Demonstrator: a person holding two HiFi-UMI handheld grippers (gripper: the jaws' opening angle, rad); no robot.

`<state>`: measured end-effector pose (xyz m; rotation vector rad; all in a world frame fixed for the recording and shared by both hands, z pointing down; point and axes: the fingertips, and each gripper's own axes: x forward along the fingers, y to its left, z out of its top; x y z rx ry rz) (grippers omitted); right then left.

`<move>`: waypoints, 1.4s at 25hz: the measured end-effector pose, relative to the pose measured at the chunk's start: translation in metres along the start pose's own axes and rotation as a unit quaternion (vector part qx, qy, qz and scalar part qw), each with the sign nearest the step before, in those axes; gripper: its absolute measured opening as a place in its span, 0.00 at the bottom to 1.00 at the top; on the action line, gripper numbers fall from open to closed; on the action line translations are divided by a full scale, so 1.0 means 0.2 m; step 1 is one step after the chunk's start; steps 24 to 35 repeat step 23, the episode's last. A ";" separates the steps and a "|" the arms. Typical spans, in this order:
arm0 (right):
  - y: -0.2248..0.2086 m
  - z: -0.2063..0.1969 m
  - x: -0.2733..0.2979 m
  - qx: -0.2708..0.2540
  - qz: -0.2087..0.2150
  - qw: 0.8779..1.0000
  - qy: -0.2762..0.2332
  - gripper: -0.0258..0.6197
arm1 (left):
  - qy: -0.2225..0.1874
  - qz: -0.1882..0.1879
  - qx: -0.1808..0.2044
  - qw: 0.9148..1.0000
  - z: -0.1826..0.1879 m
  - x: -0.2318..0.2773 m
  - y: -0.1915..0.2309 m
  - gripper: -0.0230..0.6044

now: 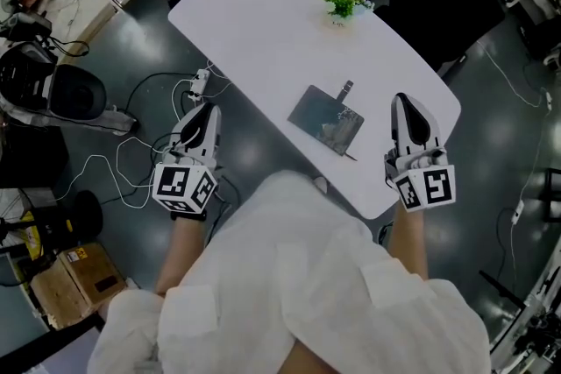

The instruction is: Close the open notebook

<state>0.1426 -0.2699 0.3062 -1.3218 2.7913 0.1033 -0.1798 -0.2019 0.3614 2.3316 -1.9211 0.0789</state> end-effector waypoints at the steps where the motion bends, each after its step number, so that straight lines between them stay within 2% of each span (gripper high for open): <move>1: 0.02 0.00 0.00 0.000 0.003 1.000 0.001 0.04 | -0.002 0.000 0.001 1.000 0.01 0.00 0.00 0.09; 17: 0.05 -0.12 0.05 0.016 0.013 0.999 0.037 0.04 | 0.001 -0.001 -0.005 1.000 -0.01 0.00 0.03 0.09; 35: 0.05 -0.13 0.09 0.017 0.017 0.999 0.038 0.04 | 0.002 0.001 -0.005 1.000 -0.01 0.02 0.04 0.09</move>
